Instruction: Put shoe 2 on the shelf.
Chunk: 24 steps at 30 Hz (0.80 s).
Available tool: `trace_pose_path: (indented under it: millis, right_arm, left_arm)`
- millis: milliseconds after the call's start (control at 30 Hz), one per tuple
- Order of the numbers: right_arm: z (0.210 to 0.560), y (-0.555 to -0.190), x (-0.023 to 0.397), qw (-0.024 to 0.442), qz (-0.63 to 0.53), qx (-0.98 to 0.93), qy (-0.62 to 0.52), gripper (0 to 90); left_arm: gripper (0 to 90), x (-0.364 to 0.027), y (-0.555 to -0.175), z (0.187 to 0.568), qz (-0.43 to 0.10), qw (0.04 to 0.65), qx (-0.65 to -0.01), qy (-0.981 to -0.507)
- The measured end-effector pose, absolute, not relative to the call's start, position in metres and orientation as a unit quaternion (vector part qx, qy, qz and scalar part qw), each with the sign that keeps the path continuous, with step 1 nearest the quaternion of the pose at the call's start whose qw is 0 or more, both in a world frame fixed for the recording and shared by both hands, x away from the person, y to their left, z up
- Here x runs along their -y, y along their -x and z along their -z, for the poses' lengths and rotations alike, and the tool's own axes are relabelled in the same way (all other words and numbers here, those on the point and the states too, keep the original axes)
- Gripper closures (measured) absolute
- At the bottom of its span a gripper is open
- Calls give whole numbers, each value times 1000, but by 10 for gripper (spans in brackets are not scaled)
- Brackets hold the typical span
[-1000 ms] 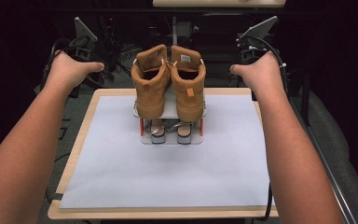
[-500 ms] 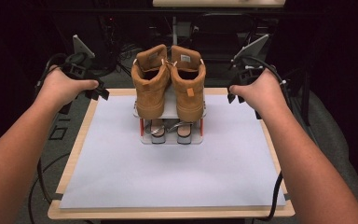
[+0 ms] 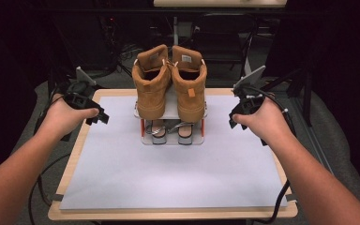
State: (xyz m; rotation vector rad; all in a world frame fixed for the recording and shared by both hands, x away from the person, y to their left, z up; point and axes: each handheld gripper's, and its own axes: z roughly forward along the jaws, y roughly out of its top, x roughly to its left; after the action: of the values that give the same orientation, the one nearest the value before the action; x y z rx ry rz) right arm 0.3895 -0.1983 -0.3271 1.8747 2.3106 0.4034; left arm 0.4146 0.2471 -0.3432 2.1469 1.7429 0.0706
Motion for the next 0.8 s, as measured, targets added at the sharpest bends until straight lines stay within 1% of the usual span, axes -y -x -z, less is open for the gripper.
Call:
trace_pose_path:
  millis: [67,100,133,167,200,367,433,567,633,667,767,800]
  right_arm:
    - [341,-381,200,66,-127,-778,-612,604]
    - [345,-379,200,68,-126,-778,-611,604]
    - [351,-376,200,70,-124,-780,-609,600]
    - [351,-376,200,70,-124,-780,-609,600]
    - [362,-372,202,68,-121,-783,-606,579]
    - [385,-365,203,69,-120,-794,-592,513]
    - [393,-362,203,67,-120,-800,-584,482]
    - [411,-356,200,74,-126,-804,-576,461]
    - [415,-355,199,70,-128,-804,-576,456]
    - [425,-352,199,68,-134,-807,-572,449]
    - [433,-349,198,69,-139,-807,-570,448]
    - [439,-346,200,73,-135,-812,-563,445]
  left_arm:
    - [559,-252,-407,362,-11,192,-617,-763]
    - [556,-252,-407,362,-11,192,-617,-763]
    - [548,-254,-402,376,-5,185,-614,-767]
    - [543,-254,-402,376,-5,185,-614,-767]
    - [530,-256,-397,388,0,184,-611,-770]
    - [481,-261,-388,402,8,196,-607,-770]
    - [469,-264,-381,416,10,202,-603,-772]
    - [449,-265,-375,430,-1,196,-595,-779]
    - [444,-266,-374,433,-2,198,-594,-780]
    - [442,-266,-370,438,-8,206,-590,-781]
    - [437,-267,-366,444,-17,212,-584,-783]
    - [436,-267,-362,451,-24,224,-583,-781]
